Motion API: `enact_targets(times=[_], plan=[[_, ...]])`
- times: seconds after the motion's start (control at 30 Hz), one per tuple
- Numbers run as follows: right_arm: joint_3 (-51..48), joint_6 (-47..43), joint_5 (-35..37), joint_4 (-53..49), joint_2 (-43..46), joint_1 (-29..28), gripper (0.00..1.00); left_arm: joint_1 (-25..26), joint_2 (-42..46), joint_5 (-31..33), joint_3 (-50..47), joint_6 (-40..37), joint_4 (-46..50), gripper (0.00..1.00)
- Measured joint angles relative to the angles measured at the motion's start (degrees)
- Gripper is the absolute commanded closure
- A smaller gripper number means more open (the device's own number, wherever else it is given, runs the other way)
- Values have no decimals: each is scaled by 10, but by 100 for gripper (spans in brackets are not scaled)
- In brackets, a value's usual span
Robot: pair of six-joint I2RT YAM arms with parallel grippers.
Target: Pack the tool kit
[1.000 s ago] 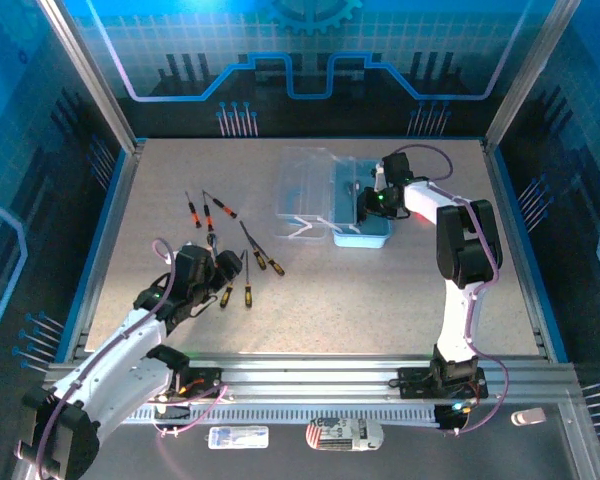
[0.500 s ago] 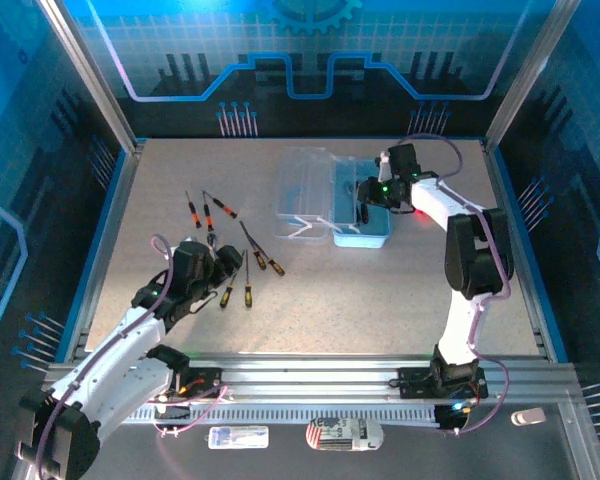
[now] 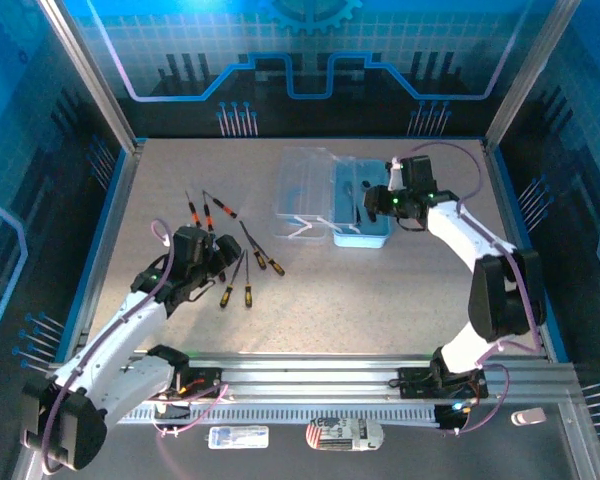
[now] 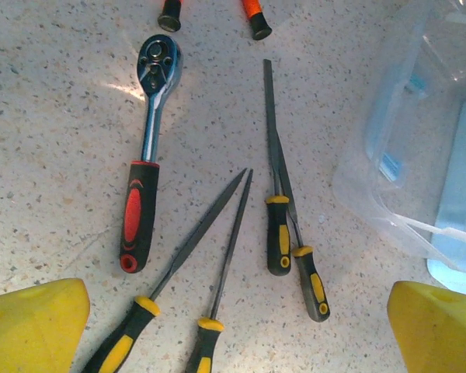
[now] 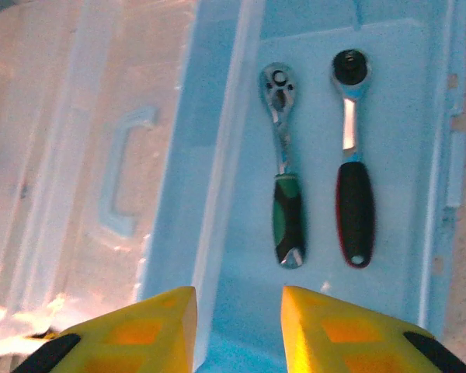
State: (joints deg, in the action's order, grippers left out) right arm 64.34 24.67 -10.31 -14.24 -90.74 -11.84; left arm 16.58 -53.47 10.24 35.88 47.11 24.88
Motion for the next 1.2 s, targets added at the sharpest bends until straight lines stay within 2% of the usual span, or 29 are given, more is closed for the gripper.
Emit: enact_targets(times=[0.07, 0.17, 0.47, 0.6, 0.97, 1.2], plan=[[-38, 2, 6, 21, 34, -23, 65, -4, -15, 0, 9, -10, 6, 1], [-94, 6, 17, 57, 77, -61, 65, -7, -42, 0, 24, -26, 16, 8], [-248, -2, 122, 177, 174, -167, 68, -19, -130, -14, 70, -82, 30, 28], [-294, -1, 144, 242, 202, -181, 68, -30, -192, -12, 108, -108, 37, 28], [-301, -3, 164, 290, 188, -186, 66, -106, -384, -21, 207, -142, 40, 50], [-301, -8, 176, 289, 188, -186, 65, -124, -459, -35, 259, -161, 31, 56]])
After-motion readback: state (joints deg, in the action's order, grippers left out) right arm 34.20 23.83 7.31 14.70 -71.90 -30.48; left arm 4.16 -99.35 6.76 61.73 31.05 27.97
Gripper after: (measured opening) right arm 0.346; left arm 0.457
